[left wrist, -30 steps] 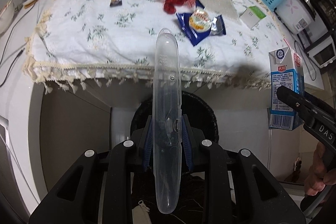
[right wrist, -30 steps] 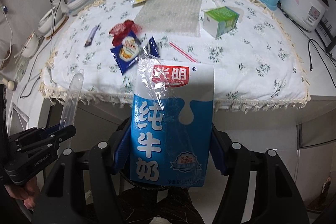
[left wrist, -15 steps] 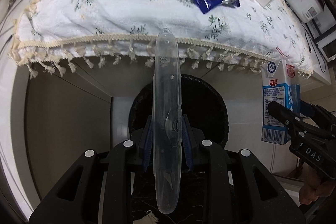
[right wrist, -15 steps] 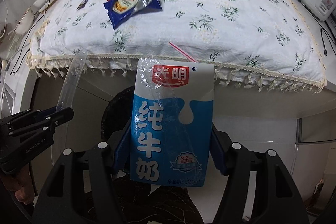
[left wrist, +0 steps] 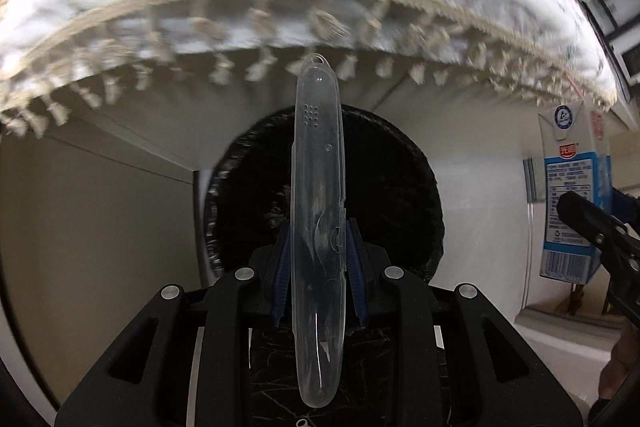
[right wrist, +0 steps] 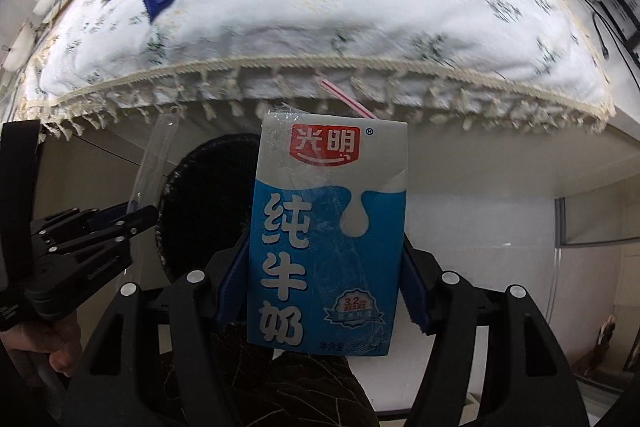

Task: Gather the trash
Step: 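Carry the tube with the left tool while the right tool carries the carton toward the black bin, then open the left tool to drop the tube into the bin while the right tool drops the carton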

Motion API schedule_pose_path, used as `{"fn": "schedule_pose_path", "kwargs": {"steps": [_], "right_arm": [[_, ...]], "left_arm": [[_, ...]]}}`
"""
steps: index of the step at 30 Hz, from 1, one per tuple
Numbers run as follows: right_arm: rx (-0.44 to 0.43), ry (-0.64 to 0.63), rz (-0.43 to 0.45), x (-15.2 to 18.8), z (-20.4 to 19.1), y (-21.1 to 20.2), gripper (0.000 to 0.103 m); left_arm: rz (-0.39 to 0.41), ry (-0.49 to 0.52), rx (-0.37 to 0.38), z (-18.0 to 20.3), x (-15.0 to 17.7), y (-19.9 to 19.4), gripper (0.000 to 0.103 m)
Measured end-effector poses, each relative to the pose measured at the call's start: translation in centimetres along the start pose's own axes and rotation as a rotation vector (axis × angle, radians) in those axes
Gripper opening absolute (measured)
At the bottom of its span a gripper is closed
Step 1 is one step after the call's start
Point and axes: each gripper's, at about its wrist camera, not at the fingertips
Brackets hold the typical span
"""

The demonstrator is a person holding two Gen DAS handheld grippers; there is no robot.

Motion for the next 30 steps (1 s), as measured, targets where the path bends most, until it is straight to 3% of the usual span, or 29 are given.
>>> {"fn": "schedule_pose_path", "kwargs": {"steps": [4, 8, 14, 17, 30], "right_arm": [[0.01, 0.023, -0.01, 0.5, 0.7, 0.1, 0.062], [0.006, 0.028, -0.02, 0.8, 0.7, 0.7, 0.062], [-0.018, 0.002, -0.03, 1.0, -1.3, 2.1, 0.062], [-0.029, -0.018, -0.039, 0.7, -2.3, 2.6, 0.062], [-0.068, -0.112, -0.083, 0.2, -7.2, 6.4, 0.062]], "left_arm": [[0.0, 0.058, 0.025, 1.7, 0.2, 0.7, 0.026], [0.016, 0.067, 0.019, 2.1, 0.4, 0.4, 0.061], [0.053, 0.033, -0.013, -0.2, 1.1, -1.1, 0.091], [0.084, -0.006, -0.034, -1.6, 1.4, -2.1, 0.097], [0.111, -0.132, -0.077, -7.1, 2.8, -4.4, 0.097]]}}
Point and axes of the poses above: each gripper's, at about its wrist camera, not at the fingertips, and y roughly the way its jaws point, z to its right, x to its underside, and after that the axes turned 7 degrees about -x, right-handed
